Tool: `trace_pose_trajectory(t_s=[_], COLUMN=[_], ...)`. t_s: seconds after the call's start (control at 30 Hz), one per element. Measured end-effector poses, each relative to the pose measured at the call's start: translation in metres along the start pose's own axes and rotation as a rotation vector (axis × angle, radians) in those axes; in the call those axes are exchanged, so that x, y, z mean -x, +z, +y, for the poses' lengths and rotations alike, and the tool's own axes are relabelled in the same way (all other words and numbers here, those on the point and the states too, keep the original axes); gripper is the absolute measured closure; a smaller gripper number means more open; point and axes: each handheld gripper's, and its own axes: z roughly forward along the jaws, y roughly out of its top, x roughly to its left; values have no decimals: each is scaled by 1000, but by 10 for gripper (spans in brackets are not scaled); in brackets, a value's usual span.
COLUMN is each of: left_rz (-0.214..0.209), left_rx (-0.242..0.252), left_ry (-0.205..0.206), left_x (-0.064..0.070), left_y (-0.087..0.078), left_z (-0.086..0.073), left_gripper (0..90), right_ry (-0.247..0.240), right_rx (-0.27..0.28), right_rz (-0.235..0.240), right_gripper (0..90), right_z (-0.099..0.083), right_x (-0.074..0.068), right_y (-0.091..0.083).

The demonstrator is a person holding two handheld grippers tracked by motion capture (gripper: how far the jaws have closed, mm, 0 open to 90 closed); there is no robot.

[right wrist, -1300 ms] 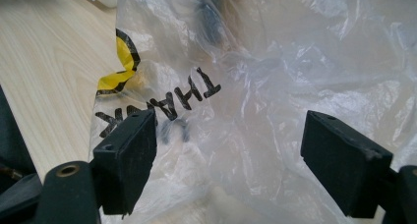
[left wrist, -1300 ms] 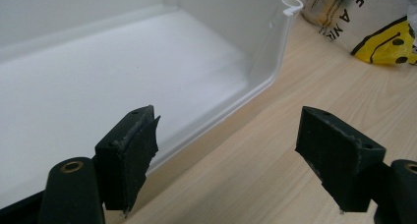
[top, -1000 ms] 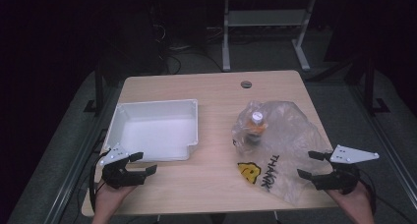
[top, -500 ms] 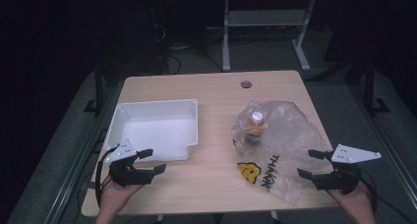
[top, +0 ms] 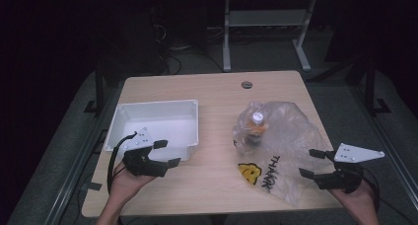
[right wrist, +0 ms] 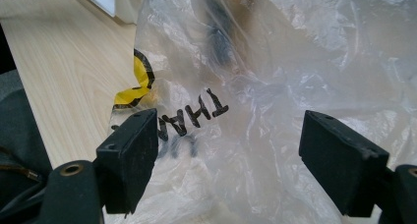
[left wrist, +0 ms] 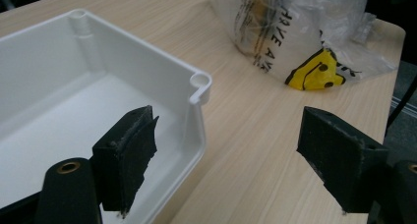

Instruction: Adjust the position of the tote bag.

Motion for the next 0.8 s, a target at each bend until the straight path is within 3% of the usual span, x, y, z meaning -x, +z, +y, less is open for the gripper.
trace_pose_trajectory(t_s=[0.47,0.8], left_rz=[-82,-116], left_rx=[-37,-50], left_ry=[77,128], left_x=[15,22], left_y=[29,46], left_z=[37,60], left_gripper=[226,236], right_ry=[14,19], right_rx=[10,22], right_rz=[7,7], right_gripper=[228,231], right_z=[-2,-3], right_x=[5,7], right_y=[-4,-7])
